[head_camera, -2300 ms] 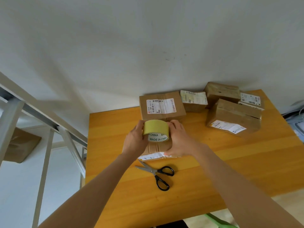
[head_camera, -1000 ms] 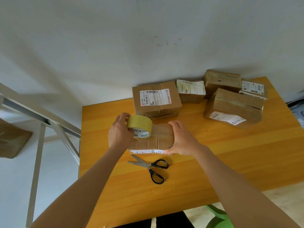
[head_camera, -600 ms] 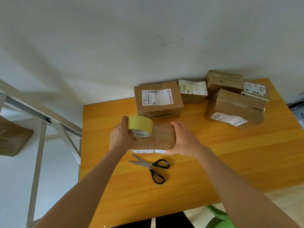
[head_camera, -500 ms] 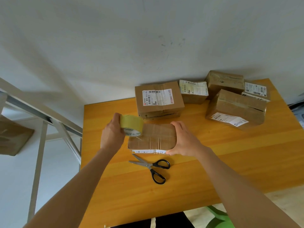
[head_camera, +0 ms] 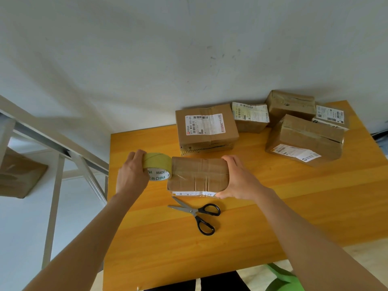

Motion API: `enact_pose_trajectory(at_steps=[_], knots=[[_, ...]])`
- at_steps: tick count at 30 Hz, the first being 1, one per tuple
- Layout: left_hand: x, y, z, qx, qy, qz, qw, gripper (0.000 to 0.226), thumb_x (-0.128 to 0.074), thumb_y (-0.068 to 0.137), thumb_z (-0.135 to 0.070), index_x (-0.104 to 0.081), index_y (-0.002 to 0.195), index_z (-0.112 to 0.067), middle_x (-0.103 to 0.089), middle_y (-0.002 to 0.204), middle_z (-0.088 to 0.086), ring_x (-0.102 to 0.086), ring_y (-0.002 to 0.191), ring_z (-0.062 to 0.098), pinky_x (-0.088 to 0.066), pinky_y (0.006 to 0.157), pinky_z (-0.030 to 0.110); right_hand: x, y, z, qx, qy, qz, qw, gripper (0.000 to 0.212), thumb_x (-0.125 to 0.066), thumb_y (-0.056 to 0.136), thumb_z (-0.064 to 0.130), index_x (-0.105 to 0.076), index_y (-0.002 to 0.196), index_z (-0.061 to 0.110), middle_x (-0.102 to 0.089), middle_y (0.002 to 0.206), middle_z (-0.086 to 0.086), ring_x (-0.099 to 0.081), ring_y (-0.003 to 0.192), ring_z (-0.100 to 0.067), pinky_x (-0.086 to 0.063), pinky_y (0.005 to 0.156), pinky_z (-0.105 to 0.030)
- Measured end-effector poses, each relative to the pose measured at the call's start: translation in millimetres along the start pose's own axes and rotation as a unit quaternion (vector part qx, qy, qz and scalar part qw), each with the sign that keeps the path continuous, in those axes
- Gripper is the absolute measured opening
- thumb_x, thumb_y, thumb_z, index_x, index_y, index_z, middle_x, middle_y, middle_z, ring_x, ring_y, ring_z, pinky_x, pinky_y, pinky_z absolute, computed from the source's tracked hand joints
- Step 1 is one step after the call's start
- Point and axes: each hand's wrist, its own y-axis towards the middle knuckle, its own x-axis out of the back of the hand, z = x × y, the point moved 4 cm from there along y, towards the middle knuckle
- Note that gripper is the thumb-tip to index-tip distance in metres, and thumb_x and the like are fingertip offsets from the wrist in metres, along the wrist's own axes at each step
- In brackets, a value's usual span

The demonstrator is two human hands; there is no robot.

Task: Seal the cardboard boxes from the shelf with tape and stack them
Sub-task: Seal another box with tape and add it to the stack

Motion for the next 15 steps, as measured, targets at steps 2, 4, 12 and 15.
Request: enact_pose_trajectory(at_steps=[2,4,12,15], knots=[[-2.8,-0.6,-4.1,-0.027,0.025,0.002,0.999,0.033,-0.058,0.079,0.009,-0.053,0.111,0.001,-0.056,0.096,0.018,-0.057,0.065,0.039,-0.037,0.047,0.033,0.1,0.3,-0.3,-0.001,-0.003,0.002,1.0,0.112,-0.088,0.055,0.049,-0.019,0.141,0.026,-0.023,0.137,0.008,-0.041,0.118,-0.015,-0.047,0.09,-0.034],[-1.8,0.3,-4.8,-0.056,0.055,0.014,0.997,0.032,-0.059,0.081,0.008,-0.051,0.11,0.0,-0.055,0.095,0.017,-0.054,0.055,0.037,-0.033,0.043,0.03,0.1,0.0,-0.4,-0.004,-0.006,0.004,1.0,0.113,-0.088,0.055,0.05,-0.018,0.141,0.027,-0.022,0.138,0.008,-0.04,0.118,-0.015,-0.047,0.092,-0.035],[8.9,3.6,14.5,-0.15,0.141,0.024,0.978,0.063,-0.071,0.059,0.021,-0.036,0.101,-0.01,-0.05,0.079,0.018,-0.043,0.036,0.026,-0.034,0.033,0.024,-0.1,1.4,-1.5,-0.005,-0.014,0.002,1.0,0.113,-0.087,0.054,0.052,-0.02,0.141,0.026,-0.024,0.138,0.007,-0.042,0.119,-0.016,-0.049,0.091,-0.036],[5.0,6.2,16.5,-0.152,0.14,0.036,0.978,0.065,-0.073,0.061,0.018,-0.034,0.103,-0.012,-0.05,0.081,0.019,-0.043,0.038,0.026,-0.036,0.034,0.025,0.2,1.3,-0.9,-0.007,-0.019,0.004,1.0,0.114,-0.088,0.054,0.052,-0.019,0.142,0.026,-0.024,0.139,0.007,-0.041,0.121,-0.016,-0.048,0.092,-0.036]])
